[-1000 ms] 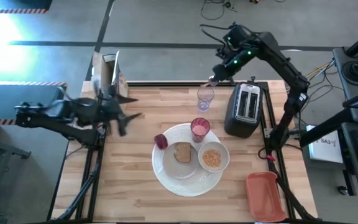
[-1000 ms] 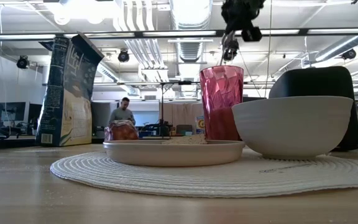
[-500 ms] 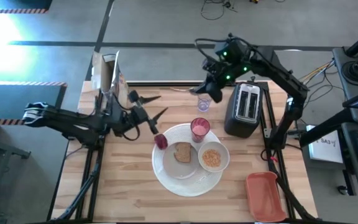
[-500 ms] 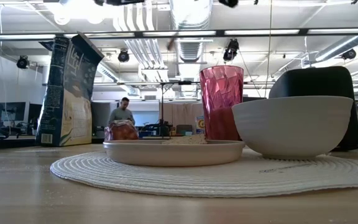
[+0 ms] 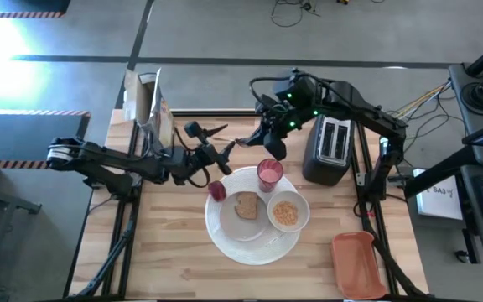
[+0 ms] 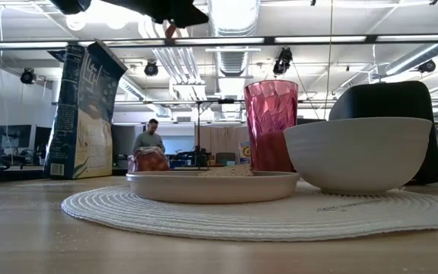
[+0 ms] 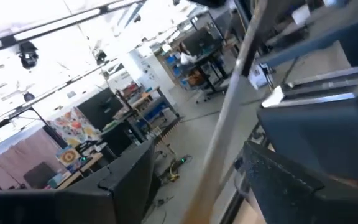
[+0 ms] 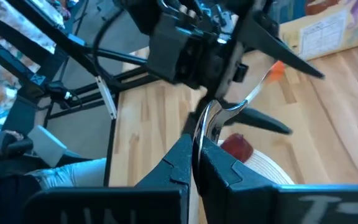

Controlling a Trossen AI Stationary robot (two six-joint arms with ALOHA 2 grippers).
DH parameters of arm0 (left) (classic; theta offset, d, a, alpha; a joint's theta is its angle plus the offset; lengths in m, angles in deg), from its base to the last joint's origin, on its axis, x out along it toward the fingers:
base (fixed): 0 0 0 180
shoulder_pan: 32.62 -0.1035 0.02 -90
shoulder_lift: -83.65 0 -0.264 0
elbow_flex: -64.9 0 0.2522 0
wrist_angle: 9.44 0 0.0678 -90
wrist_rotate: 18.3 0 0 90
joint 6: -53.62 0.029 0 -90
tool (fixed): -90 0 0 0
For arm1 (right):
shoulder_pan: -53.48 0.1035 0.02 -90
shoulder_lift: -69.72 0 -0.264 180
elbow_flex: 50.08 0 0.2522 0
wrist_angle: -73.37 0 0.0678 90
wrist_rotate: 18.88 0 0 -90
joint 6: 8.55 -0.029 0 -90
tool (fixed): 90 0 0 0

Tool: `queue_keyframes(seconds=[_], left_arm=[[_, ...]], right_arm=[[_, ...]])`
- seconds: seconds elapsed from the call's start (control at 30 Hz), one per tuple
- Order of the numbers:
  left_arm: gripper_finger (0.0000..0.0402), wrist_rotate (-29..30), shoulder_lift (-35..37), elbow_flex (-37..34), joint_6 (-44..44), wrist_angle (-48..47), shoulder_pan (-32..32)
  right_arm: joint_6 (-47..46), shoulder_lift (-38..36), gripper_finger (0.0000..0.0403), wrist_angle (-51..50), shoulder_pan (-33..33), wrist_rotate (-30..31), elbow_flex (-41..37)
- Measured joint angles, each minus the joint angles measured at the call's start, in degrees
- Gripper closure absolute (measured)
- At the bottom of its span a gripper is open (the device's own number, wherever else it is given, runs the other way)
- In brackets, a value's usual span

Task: Arrange a breakfast setting
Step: Put the orange spoon from the transparent cup to the right of the white bowl

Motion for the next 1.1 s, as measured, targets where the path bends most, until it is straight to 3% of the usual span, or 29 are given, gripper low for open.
queue_keyframes(seconds=[0.17,0.43,0.77,1.1], left_arm=[[0.0214,1.4,-0.29,0.21,-0.04,0.56,-0.11],[0.0383,-0.68,1.93,0.19,-3.83,-7.32,-0.01],[0.0395,-3.23,2.37,2.63,-9.5,-14.71,-0.06],[0.0396,-2.16,4.19,5.43,-14.08,-21.29,-0.97]], right_arm=[[-0.43,0.35,0.0394,-0.11,0.1,0.08,-0.02],[-0.02,0.35,0.0394,1.17,0.03,0.73,0.0],[-3.27,0.33,0.0382,0.25,-0.18,4.59,0.8],[-3.44,-4.5,0.0317,-4.86,-2.7,7.93,2.45]])
